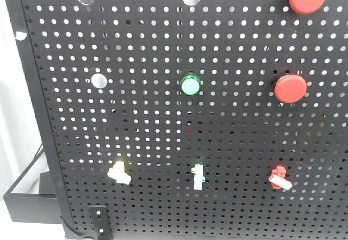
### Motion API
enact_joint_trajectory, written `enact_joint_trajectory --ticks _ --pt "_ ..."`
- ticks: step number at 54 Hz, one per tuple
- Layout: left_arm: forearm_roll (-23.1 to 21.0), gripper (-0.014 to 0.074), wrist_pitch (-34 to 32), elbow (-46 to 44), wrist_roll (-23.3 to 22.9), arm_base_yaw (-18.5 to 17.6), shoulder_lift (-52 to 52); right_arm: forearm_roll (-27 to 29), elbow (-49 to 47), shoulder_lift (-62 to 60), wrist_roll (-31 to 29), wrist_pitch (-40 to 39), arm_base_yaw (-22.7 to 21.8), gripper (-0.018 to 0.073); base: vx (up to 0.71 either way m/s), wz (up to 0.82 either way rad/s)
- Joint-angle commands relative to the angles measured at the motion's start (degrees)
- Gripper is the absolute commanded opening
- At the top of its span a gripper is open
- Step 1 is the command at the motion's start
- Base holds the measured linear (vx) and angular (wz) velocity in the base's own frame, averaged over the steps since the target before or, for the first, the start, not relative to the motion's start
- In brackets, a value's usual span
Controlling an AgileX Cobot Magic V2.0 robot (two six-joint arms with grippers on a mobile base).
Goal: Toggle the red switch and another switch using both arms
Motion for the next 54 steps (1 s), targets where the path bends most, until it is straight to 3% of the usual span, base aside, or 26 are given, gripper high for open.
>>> enact_joint_trajectory --ticks 1,10,14,18,26,34,39,48,54 --pt "-0.57 0.0003 -0.51 -7.29 -0.50 0.09 9.00 0.19 -4.15 6.90 -0.29 -2.32 0.12 -0.0006 0.00 0.00" --pt "-0.61 0.0003 -4.75 -13.07 -2.31 0.03 17.37 5.09 -3.97 12.50 1.15 -1.81 0.12 -0.0006 0.00 0.00" --pt "-0.61 0.0003 -5.10 -13.16 -7.06 -0.37 18.19 7.87 -3.97 12.86 1.84 -1.26 0.12 -0.0006 0.00 0.00" --pt "0.64 0.0003 -0.21 -13.16 -12.36 -2.29 18.69 9.62 -3.97 12.81 1.84 -0.66 0.12 -0.0006 0.00 0.00" --pt "6.75 0.0003 6.69 -13.16 -13.18 -13.88 20.38 9.68 -3.97 12.81 1.84 -0.46 0.12 -0.0006 0.00 0.00" --pt "11.82 0.0003 2.88 -13.16 -11.31 -28.50 25.74 9.68 -3.97 12.81 1.84 -0.41 0.12 -0.0006 0.00 0.00" --pt "15.33 0.0003 -1.30 -13.16 -10.11 -34.44 31.13 9.68 -3.97 12.81 1.84 -0.41 0.12 -0.0006 0.00 0.00" --pt "15.35 0.0003 -8.45 -13.48 -9.62 -34.69 40.13 9.30 -3.97 12.81 1.84 -0.16 0.12 -0.0006 0.00 0.00" --pt "15.35 0.0003 -7.76 -16.83 -9.31 -33.37 43.80 9.01 -3.97 12.81 1.84 -0.16 0.12 -0.0006 0.00 0.00"
